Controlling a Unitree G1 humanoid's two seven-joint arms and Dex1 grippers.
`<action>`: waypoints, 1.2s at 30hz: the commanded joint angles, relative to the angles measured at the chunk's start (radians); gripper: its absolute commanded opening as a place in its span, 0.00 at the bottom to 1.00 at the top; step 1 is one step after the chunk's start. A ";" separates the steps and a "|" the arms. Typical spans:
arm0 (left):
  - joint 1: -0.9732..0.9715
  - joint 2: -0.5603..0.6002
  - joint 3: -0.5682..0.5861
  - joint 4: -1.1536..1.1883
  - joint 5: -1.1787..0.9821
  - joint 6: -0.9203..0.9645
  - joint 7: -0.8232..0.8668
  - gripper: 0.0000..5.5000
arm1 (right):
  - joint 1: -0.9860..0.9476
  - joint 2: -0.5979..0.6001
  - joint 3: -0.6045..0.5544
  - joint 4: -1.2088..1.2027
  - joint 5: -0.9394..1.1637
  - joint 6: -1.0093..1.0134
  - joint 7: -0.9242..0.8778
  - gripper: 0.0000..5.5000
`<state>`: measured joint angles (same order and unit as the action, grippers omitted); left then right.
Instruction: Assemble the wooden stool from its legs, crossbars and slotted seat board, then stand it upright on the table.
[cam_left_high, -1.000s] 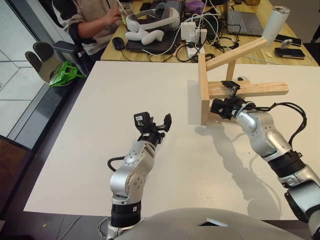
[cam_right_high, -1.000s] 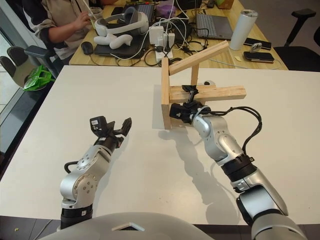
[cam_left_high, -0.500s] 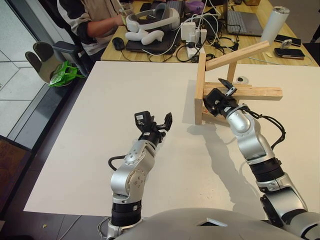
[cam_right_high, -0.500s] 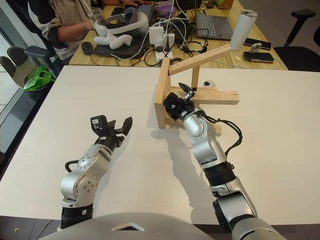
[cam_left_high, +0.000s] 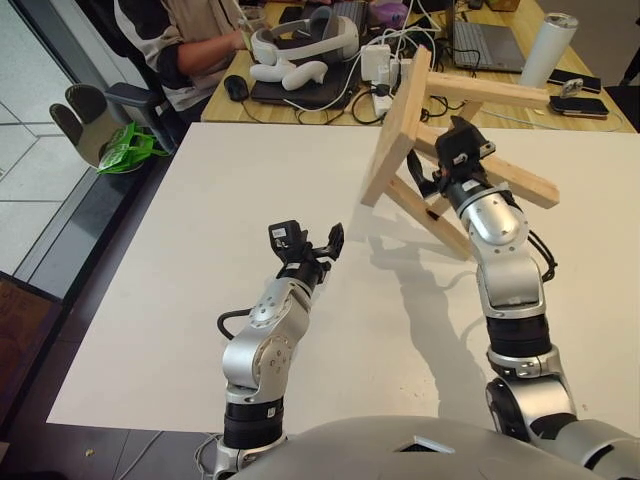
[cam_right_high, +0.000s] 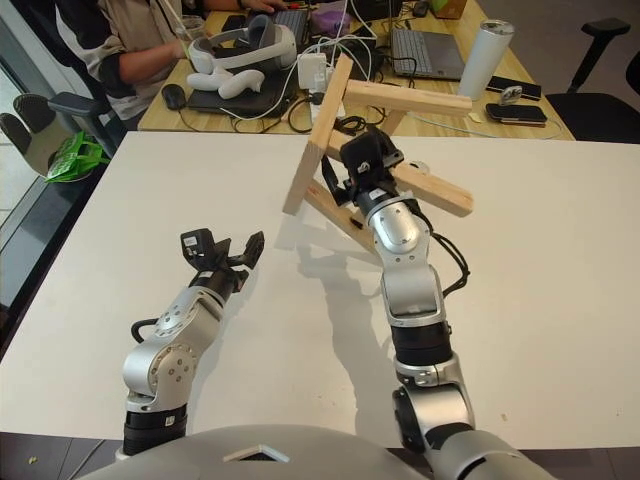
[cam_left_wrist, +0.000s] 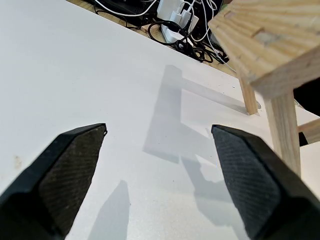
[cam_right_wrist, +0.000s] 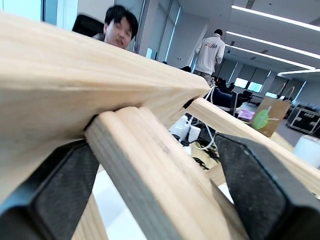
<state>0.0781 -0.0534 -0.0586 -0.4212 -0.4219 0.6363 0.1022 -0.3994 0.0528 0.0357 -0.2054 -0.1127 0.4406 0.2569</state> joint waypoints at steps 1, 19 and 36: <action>-0.016 -0.020 0.003 0.004 0.017 -0.005 0.008 0.71 | 0.034 0.185 -0.111 0.004 0.240 0.114 -0.062 0.68; 0.005 0.022 -0.057 -0.064 0.111 -0.065 -0.012 0.71 | 0.243 0.032 -0.067 -0.171 0.402 0.111 -0.104 0.62; 0.232 0.108 -0.178 -0.247 0.425 -0.331 -0.013 0.71 | 0.871 -0.007 0.038 -0.572 0.165 -0.208 -0.260 0.79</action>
<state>0.2953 0.0458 -0.2390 -0.6449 -0.0024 0.2982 0.0996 0.4376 0.0331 0.0686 -0.7494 0.0746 0.2261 0.0272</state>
